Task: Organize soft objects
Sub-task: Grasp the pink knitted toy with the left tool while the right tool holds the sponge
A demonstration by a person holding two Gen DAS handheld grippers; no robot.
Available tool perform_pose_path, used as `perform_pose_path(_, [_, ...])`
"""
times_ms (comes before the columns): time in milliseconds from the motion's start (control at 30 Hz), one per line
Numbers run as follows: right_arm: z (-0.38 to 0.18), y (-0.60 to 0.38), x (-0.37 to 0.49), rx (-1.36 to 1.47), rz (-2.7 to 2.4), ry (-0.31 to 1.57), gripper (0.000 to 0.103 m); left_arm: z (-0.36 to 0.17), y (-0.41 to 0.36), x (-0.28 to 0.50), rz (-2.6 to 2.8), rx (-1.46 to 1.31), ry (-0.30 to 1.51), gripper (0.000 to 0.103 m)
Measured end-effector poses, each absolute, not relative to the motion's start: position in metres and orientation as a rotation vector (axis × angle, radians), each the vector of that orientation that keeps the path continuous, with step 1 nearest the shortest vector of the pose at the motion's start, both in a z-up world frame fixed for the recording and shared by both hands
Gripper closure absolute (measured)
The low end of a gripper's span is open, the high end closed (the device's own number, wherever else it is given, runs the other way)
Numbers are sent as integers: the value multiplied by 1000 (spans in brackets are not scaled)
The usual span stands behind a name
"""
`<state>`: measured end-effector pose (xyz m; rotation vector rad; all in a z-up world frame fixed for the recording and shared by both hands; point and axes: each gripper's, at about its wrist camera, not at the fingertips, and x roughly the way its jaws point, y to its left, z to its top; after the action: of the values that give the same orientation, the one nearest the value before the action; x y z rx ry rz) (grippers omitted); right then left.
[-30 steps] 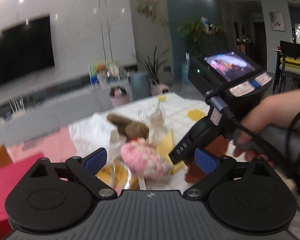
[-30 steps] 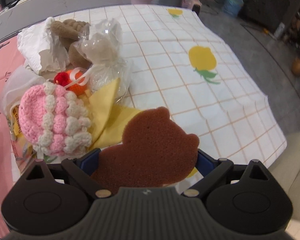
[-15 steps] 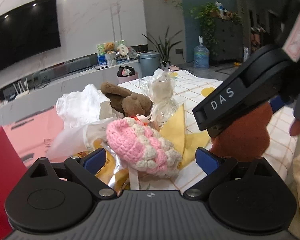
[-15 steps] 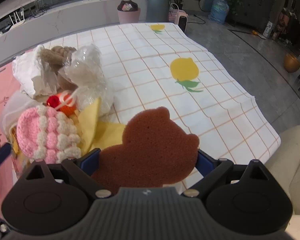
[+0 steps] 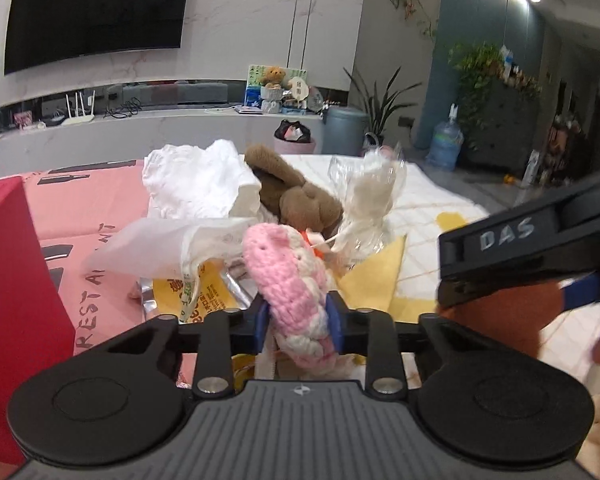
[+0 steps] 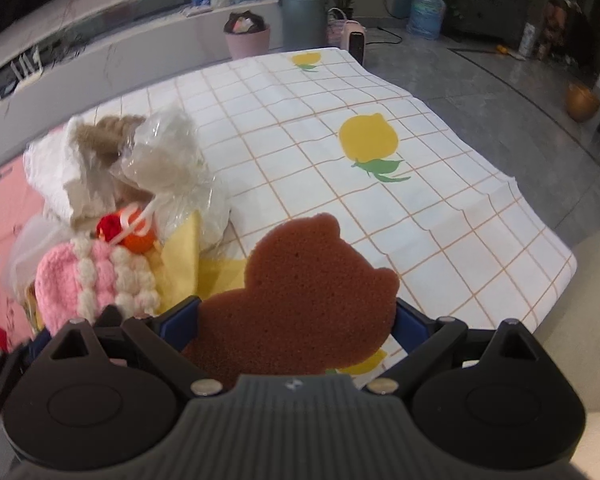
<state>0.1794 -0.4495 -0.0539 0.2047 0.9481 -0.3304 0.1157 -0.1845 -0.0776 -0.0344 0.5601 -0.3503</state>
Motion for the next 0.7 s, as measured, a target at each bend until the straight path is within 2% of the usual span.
perform_pose_path(167, [-53,-454,177,254,-339,949,8,-47,-169,93,-378,25,549,75])
perform_pose_path(367, [-58,-442,174,195,-263,1017,8,-18,-149,65,-419,116,639,74])
perform_pose_path(567, [-82,-421,181,90,-216,1157,8,-49,-128,51,-415,148,728,73])
perform_pose_path(600, [-82,-419,181,79,-216,1156,7,-54,-125,50,-422,152,723,70])
perform_pose_path(667, [-81,-419,180,81,-218,1156,7,-64,-123,44,-451,153,673,56])
perform_pose_path(700, [-82,-421,178,96,-218,1160,7,-66,-123,42,-472,160,650,30])
